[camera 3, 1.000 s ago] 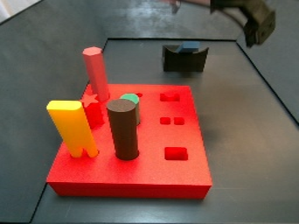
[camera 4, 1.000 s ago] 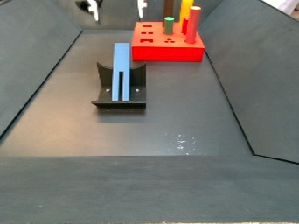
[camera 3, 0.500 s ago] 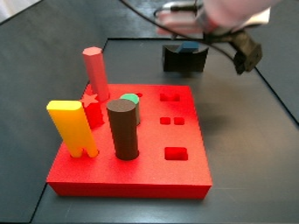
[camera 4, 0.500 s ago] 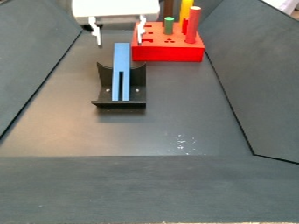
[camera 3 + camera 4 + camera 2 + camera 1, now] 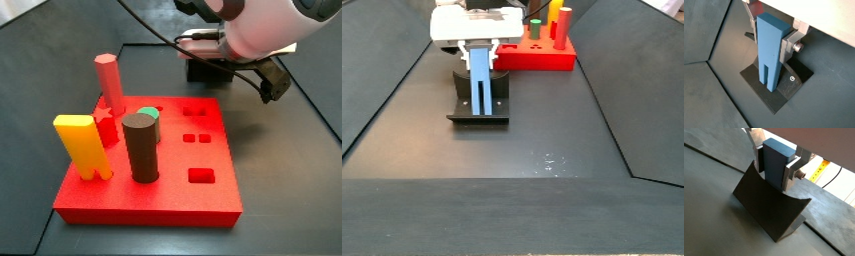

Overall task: Pick up the double-square object. Move up. Rotate the double-square object. Place the double-square object on the fixture. Regrasp the double-square object. Move to above the board. Insert the double-square object.
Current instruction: Move to above the board.

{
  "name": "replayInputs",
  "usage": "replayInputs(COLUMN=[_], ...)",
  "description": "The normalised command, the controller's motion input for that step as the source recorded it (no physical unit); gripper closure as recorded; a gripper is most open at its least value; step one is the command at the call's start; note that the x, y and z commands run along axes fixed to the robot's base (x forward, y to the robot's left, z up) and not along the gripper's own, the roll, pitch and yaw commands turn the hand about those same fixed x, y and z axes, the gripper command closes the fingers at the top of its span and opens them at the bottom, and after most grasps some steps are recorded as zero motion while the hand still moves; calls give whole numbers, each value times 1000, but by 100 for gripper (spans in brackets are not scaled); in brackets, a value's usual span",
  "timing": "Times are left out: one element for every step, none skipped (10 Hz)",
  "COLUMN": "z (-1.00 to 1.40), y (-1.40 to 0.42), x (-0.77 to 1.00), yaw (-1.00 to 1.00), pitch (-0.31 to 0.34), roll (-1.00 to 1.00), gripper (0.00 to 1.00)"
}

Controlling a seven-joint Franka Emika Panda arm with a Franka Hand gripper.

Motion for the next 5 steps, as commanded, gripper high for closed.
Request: replayInputs(z=[1000,1000,1000,1000,1000], y=[-300,-300,-286,-278,-271], x=[50,50,58,63,62], yaw=[113,112,122,126,135], pitch=[149,148,141,133,107], roll=[290,291,224,179,108], gripper=[100,100,100,100,100])
